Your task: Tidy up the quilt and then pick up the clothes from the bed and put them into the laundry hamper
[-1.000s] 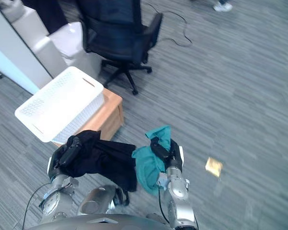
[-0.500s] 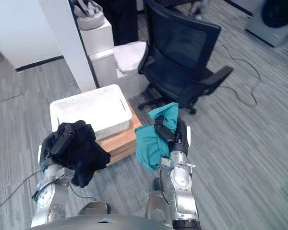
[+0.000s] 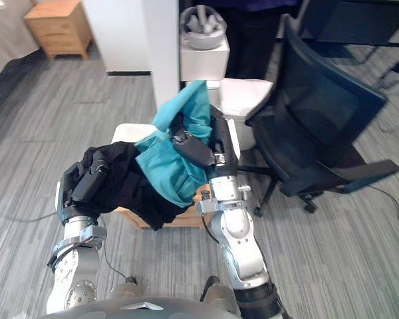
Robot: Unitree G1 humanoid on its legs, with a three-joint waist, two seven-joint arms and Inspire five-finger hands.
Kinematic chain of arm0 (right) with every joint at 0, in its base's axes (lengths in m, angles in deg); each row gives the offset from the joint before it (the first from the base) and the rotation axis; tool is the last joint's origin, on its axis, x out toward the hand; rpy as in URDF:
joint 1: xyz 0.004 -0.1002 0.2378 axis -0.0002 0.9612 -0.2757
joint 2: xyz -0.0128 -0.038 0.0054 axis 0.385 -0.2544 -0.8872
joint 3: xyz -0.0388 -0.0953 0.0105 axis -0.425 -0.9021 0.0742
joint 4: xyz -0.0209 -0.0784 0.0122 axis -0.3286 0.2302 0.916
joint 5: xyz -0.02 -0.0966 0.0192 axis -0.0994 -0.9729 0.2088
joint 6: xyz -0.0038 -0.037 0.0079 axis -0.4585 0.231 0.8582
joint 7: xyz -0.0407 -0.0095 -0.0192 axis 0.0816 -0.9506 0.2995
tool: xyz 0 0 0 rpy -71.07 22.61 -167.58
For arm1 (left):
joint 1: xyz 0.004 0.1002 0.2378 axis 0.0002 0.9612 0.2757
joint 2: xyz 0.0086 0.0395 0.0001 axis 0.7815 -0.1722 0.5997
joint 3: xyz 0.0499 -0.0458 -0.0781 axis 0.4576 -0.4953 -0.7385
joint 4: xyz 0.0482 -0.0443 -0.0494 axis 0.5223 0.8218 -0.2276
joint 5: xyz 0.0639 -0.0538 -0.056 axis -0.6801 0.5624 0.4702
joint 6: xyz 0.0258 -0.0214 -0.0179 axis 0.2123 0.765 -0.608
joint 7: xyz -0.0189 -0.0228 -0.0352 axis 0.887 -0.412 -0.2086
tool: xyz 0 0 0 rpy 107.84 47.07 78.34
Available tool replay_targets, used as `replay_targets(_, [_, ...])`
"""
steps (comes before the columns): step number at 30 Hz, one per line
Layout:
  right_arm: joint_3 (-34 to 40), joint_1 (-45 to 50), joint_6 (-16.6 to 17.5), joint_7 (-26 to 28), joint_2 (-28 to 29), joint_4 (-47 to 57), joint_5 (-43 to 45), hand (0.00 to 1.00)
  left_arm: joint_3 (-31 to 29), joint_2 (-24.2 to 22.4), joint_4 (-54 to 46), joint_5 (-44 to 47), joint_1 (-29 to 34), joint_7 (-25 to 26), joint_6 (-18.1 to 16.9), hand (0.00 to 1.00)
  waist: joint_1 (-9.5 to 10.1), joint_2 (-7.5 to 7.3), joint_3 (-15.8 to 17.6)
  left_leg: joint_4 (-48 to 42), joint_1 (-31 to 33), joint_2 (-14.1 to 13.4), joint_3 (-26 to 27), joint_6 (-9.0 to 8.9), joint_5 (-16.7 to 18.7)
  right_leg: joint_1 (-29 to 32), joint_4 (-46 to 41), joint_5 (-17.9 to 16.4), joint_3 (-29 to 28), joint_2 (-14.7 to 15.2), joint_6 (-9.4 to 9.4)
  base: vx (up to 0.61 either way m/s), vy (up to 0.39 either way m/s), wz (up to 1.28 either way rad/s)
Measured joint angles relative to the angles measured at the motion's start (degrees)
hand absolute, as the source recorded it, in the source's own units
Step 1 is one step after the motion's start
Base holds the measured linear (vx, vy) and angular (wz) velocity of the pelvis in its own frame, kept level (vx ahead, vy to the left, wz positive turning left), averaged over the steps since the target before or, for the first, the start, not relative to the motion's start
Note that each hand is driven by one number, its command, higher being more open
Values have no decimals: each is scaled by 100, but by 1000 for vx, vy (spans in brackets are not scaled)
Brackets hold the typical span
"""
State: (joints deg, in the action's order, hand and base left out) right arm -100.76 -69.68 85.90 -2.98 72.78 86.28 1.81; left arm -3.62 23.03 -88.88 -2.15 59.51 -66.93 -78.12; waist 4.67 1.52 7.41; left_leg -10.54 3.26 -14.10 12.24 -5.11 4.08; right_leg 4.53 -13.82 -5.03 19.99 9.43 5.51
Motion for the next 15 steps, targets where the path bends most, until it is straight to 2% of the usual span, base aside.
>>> replay_targets(3, [73,-272,-4,-3,-147,-563,-2,0,-95,30,203,4,-6,-89,-10,0,57,-122,79,-370,266,191,-181,-3,17,-224,91,71,233,210,111,-65,117,67])
replay_targets(5, [160,-443,-4,-27,-174,-848,-1,0,-154,25,205,4,-31,-95,-10,0,146,-169,74,90,221,337,-273,-210,-128,-211,322,258,317,258,180,-71,130,40])
replay_targets(7, [179,-712,-62,-29,-137,-1302,-7,0,-351,39,204,4,-18,-93,-10,0,184,-343,53,785,91,580,-219,-165,-505,-229,853,574,136,296,267,-54,132,13])
replay_targets(9, [217,-845,-117,-33,-136,-1740,-29,0,-432,83,203,3,-4,-94,1,0,226,-438,78,875,-65,735,-155,-73,-474,-339,922,651,93,435,301,-23,109,-6])
replay_targets(12, [286,-1106,-244,-55,-282,-2272,-65,0,-404,147,191,3,-28,-159,1,0,173,-523,126,825,-232,893,-128,-13,-342,-216,337,480,-39,695,232,-8,120,-6])
replay_targets(13, [309,-1336,-335,-107,-417,-2600,-77,0,-404,267,180,3,-47,-215,1,0,123,-575,156,752,-263,912,-143,-14,-287,-76,-52,514,-179,774,187,-16,82,2])
replay_targets(15, [440,-1523,-379,-269,-534,-2891,-77,0,-399,480,176,3,-144,-260,1,0,114,-653,200,658,-252,836,-191,-22,-261,-27,-177,698,-254,705,42,-12,81,5])
